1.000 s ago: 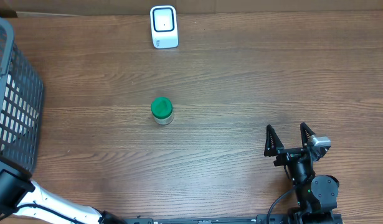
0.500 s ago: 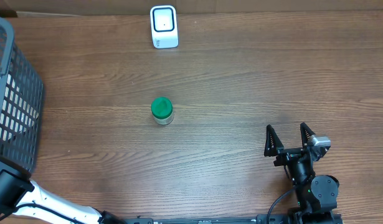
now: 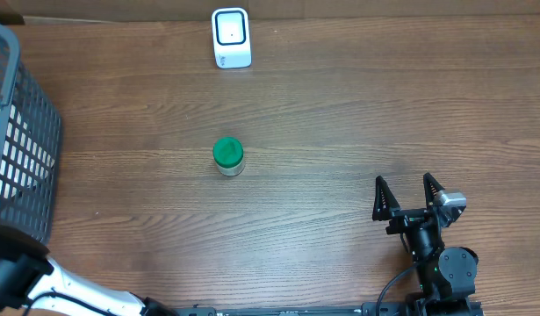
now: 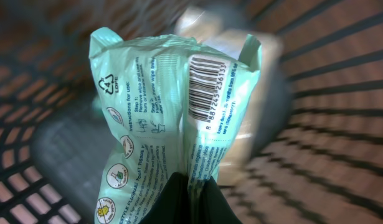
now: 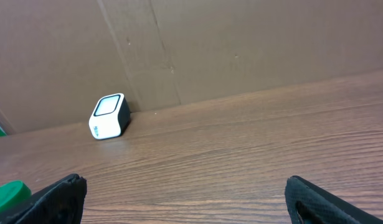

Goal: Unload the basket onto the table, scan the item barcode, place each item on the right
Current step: 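Reach into the basket and grasp the green wrapped pack with left gripper, then hold the green pack's barcode up to the scanner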

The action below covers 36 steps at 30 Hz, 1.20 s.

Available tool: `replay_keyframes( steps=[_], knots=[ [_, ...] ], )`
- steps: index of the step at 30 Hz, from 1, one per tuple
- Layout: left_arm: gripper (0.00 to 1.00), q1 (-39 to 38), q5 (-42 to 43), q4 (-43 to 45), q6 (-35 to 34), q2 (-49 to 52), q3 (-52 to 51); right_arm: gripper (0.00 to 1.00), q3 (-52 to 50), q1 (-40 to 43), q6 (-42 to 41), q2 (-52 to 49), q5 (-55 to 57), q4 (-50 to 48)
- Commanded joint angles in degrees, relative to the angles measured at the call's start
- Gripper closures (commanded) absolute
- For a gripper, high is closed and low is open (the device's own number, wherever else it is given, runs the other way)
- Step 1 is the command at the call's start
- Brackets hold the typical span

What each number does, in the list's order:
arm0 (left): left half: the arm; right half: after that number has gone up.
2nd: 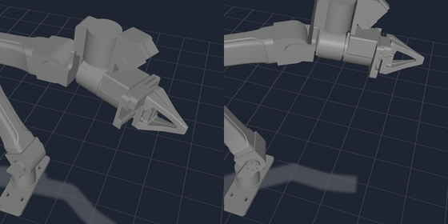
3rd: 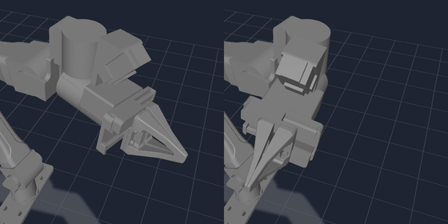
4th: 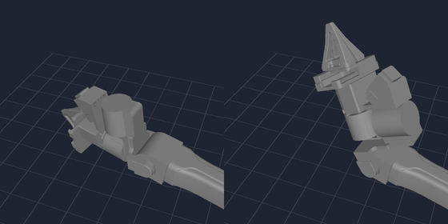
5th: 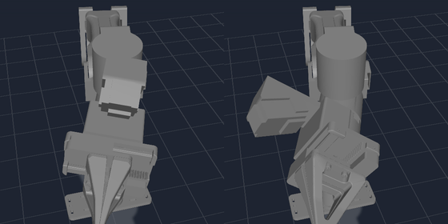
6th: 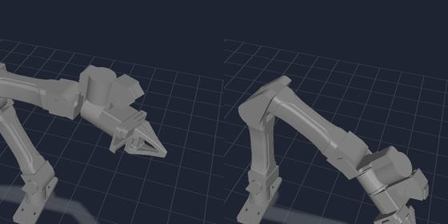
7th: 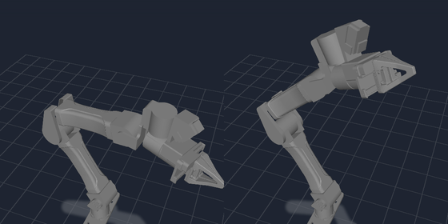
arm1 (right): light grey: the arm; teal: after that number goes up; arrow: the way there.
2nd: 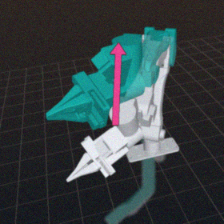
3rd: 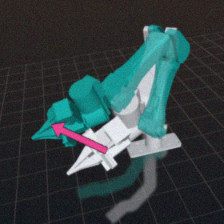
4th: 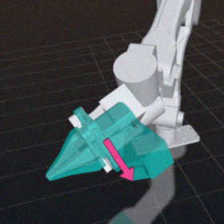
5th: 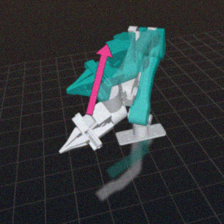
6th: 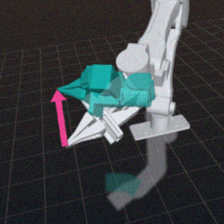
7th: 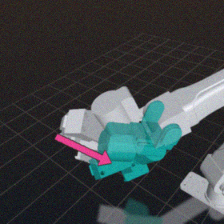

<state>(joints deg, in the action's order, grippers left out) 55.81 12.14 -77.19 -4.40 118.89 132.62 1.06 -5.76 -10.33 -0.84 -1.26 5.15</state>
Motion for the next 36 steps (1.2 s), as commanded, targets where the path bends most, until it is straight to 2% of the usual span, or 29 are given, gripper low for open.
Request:
replay_keyframes(
  steps=[1,4,9,15,19,25,30,36],
  knots=[
    [0.96,-0.8,15.0,0.4,-6.1,-9.4,5.5,0.0,-0.6,-0.4,-0.1,0.5,-0.1,-0.3],
    [0.96,-2.4,20.0,0.8,-7.6,-14.4,5.7,0.0,-0.6,-0.4,-0.1,0.5,-0.1,-0.3],
    [0.96,-10.0,19.4,-3.2,-7.2,-19.9,5.7,0.0,-0.6,-0.4,-0.1,0.5,-0.1,-0.3],
    [0.96,-28.6,9.7,-9.6,-6.7,-20.0,4.7,0.0,-0.6,-0.4,-0.1,0.5,-0.1,-0.3],
    [0.96,-44.0,3.0,-9.0,-8.2,-18.4,1.2,0.0,-0.6,-0.4,-0.1,0.5,-0.1,-0.3],
    [0.96,-63.2,-7.4,-3.3,-15.4,-12.7,-4.8,0.0,-0.6,-0.4,-0.1,0.5,-0.1,-0.3],
    [0.96,-75.7,-14.6,1.4,-22.3,-3.8,-6.8,0.0,-0.6,-0.4,-0.1,0.5,-0.1,-0.3],
    [0.96,-83.1,-19.6,2.3,-28.7,5.5,-6.8,0.0,-0.6,-0.4,-0.1,0.5,-0.1,-0.3]
  ],
)
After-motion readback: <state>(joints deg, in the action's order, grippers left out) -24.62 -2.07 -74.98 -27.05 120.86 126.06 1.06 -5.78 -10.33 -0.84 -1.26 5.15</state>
